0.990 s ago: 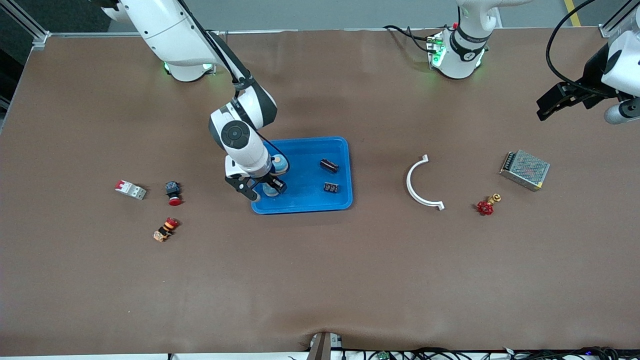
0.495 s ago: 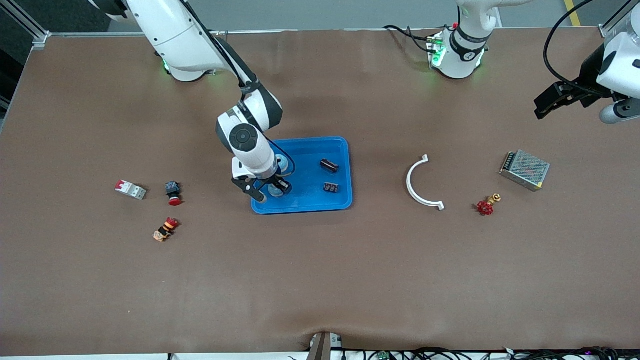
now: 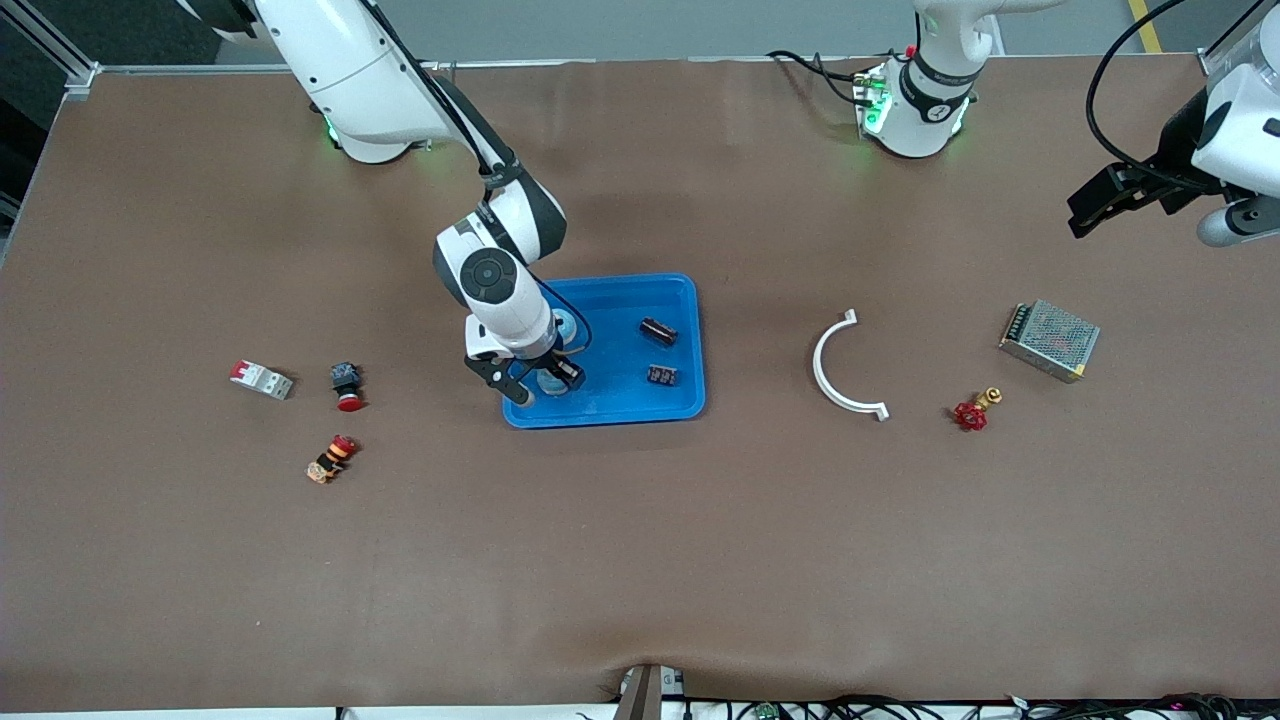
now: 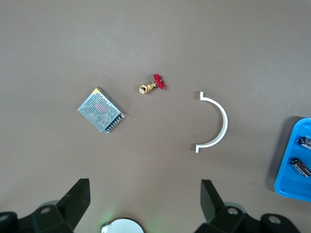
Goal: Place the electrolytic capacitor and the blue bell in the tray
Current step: 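Lower the bell into the tray and open the right gripper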
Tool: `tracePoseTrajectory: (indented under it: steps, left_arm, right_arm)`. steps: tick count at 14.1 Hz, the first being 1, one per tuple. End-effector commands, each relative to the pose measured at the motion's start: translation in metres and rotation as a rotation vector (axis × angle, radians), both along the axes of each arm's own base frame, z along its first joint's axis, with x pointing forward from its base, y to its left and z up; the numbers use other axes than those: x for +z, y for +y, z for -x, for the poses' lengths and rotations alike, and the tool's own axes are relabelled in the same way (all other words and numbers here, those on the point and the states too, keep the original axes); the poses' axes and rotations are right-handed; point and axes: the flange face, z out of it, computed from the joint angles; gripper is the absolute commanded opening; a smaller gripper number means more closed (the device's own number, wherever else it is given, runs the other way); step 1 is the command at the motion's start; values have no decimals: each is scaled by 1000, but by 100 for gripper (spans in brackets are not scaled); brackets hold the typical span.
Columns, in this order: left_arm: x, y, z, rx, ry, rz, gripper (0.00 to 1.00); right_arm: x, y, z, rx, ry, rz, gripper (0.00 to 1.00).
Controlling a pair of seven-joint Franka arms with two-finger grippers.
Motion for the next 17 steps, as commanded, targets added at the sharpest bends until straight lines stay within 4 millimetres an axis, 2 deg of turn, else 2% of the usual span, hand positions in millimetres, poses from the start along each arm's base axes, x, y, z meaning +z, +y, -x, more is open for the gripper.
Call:
tracePoseTrajectory:
  steps: [1, 6, 7, 8, 10, 17]
  left_arm:
    - [5, -2, 9, -12, -9, 19, 100]
    - [6, -2, 9, -11, -13, 26, 100]
    - [5, -3, 9, -13, -12, 26, 100]
    - [5, -3, 9, -13, -12, 26, 100]
    - [5, -3, 9, -13, -12, 26, 100]
    - [6, -8, 9, -22, -13, 27, 100]
  right_arm:
    - [-11, -2, -6, -15, -8, 16, 0]
    - [-11, -1, -6, -18, -9, 15, 2]
    - [-11, -1, -6, -20, -9, 15, 87]
    - [-11, 0, -5, -35, -9, 13, 100]
    - [-7, 5, -5, -42, -17, 7, 100]
    - [-4, 6, -6, -37, -17, 9, 100]
